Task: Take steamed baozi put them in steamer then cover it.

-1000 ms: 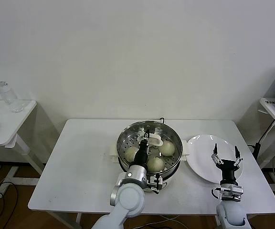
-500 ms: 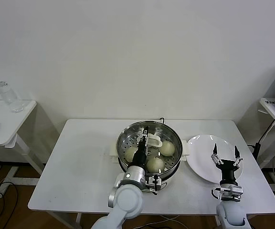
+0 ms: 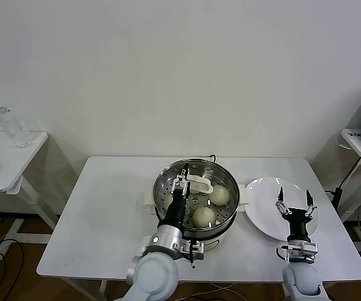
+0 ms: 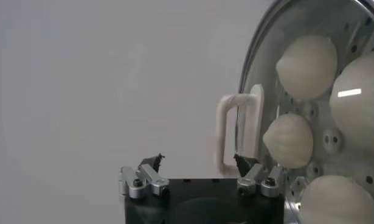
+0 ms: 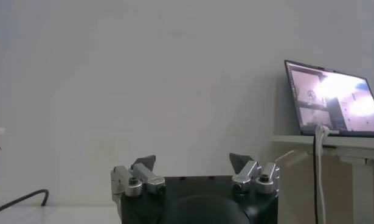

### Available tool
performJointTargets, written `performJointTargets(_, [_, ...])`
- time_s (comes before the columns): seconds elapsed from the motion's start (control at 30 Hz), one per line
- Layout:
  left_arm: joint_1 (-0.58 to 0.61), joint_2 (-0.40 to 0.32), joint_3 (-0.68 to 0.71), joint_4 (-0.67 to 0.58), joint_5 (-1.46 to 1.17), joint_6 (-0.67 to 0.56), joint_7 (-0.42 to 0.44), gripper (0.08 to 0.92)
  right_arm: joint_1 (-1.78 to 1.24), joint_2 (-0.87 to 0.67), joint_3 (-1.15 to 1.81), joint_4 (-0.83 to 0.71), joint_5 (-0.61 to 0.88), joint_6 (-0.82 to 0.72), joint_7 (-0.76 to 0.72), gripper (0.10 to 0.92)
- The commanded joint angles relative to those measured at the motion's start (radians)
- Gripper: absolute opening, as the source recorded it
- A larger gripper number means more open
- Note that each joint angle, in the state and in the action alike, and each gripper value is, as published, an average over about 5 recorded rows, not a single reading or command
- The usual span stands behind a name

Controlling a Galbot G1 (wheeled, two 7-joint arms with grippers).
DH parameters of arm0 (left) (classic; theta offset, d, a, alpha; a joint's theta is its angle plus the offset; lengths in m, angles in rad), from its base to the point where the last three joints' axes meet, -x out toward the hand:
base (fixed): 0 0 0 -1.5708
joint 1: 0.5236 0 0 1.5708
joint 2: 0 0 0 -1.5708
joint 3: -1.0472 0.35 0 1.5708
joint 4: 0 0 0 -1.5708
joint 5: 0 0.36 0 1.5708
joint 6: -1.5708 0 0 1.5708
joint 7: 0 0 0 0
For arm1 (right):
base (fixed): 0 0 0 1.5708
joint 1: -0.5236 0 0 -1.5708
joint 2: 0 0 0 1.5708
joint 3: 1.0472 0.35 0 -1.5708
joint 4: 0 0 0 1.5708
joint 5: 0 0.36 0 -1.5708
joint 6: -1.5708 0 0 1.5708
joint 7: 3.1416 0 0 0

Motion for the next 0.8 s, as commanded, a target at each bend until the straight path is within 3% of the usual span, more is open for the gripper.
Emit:
performJointTargets(0.03, [0.032, 0.097, -0.096, -0.229, -0.319, -0.016, -0.013, 0.822, -0.020, -0.019, -0.011, 0.047, 0.035, -0.046, -0.010, 0.823])
performJointTargets(0.23, [0.036, 0.079, -0.362, -0.256, -0.802, -0.071, -0.235, 0.823, -0.030, -0.054, -0.040, 0.084, 0.108, -0.104, -0.006, 0.823])
performJointTargets(0.3, [0.056, 0.069, -0.451, -0.222, -0.931, -0.134, -0.315, 0.823, -0.031, -0.057, -0.044, 0.091, 0.139, -0.109, -0.013, 0.823])
performJointTargets(0.43, [0.111, 0.053, -0.621, -0.105, -1.134, -0.280, -0.377, 0.823, -0.040, -0.062, -0.054, 0.101, 0.155, -0.109, -0.031, 0.823])
performJointTargets(0.57, [0.178, 0.041, -0.741, 0.040, -1.344, -0.466, -0.364, 0.823, -0.052, -0.067, -0.063, 0.108, 0.162, -0.117, -0.036, 0.823])
performJointTargets(0.8, [0.297, 0.006, -0.823, 0.148, -1.562, -0.772, -0.215, 0.823, -0.077, -0.074, -0.067, 0.123, 0.169, -0.128, -0.033, 0.823])
